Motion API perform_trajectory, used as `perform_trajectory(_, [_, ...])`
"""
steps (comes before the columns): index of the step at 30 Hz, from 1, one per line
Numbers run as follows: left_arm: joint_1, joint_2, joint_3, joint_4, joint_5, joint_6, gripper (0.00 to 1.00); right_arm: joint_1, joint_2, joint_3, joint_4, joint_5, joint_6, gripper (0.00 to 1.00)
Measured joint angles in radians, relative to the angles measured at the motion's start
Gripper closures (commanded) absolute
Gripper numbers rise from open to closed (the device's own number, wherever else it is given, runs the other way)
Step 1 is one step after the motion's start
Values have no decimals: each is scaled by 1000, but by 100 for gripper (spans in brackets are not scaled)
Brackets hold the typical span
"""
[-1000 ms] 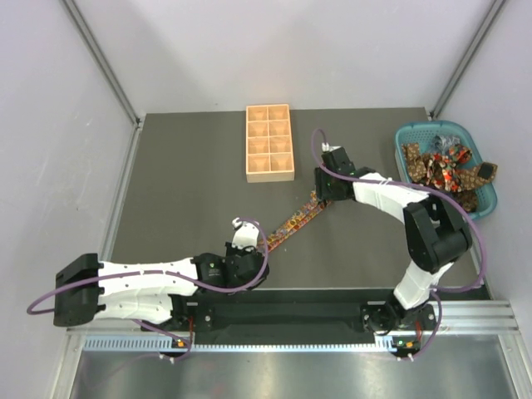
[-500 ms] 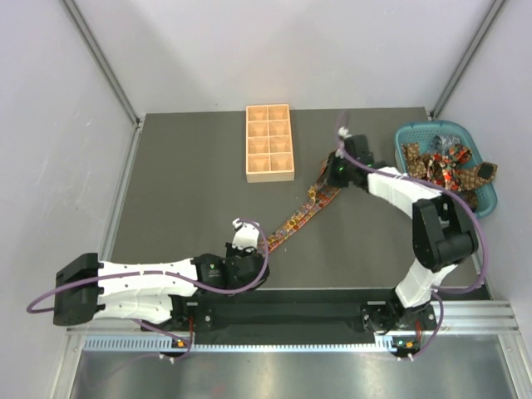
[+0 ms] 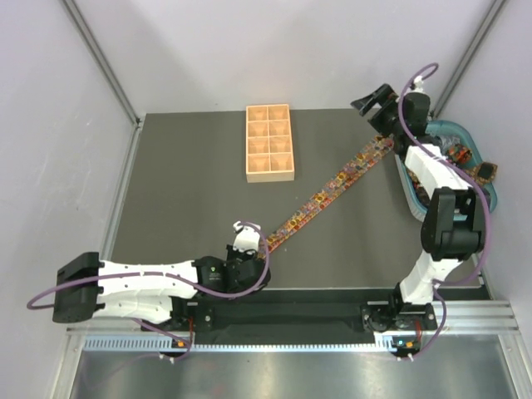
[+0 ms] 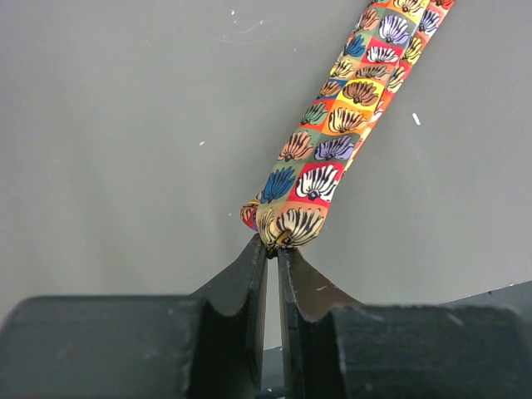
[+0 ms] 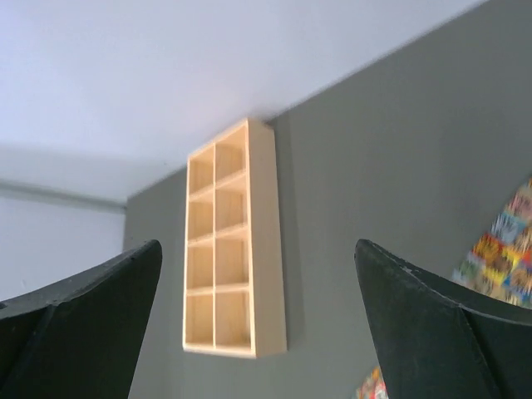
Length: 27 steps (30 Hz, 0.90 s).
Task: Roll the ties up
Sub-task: Flatten the tie
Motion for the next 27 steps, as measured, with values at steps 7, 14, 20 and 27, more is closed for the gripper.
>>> perform_trajectory(7, [-69,26,15,-44,-58,-47,87,85,-140,-185,-89,100,-161,5])
perform_trajectory(14, [-86,39,43,-125,-79,-163,82,153,-167,-336,-138,245,-248,8])
perform_trajectory(20, [-124,17,32,-172,-70,-285,47,252,-167,-431,-138,326,-282,8])
perform_trajectory(27, [-291,81,84,-344,-122,-505,28,271,-176,-438,-114,369,-305,9])
